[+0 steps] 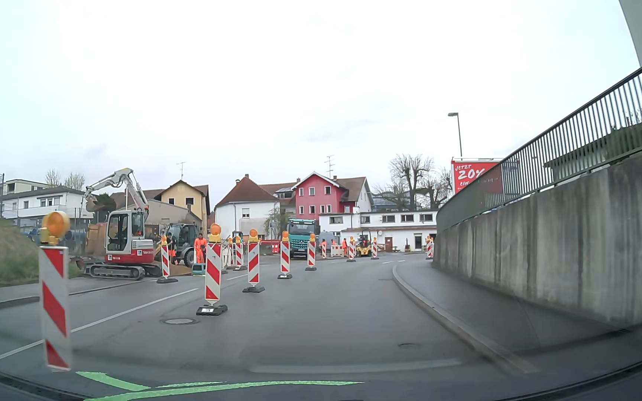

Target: Follow the waypoints while adhering to traffic rules and regulations

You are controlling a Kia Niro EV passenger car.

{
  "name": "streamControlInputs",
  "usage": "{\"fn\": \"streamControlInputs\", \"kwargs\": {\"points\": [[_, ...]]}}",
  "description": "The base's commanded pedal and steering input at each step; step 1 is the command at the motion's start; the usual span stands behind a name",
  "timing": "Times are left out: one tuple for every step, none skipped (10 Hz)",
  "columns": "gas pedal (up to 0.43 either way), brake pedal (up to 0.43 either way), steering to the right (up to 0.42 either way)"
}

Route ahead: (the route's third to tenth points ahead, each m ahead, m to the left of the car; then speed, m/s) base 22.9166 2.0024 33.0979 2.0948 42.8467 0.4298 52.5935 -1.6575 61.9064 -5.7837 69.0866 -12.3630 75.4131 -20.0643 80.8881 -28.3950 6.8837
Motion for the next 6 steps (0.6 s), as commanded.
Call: {"fn": "streamControlInputs", "kwargs": {"points": [[0.079, 0.000, 0.006], [0.079, 0.000, 0.008], [0.079, 0.000, 0.011], [0.087, 0.000, 0.013], [0.087, 0.000, 0.016], [0.087, 0.000, 0.018]]}}
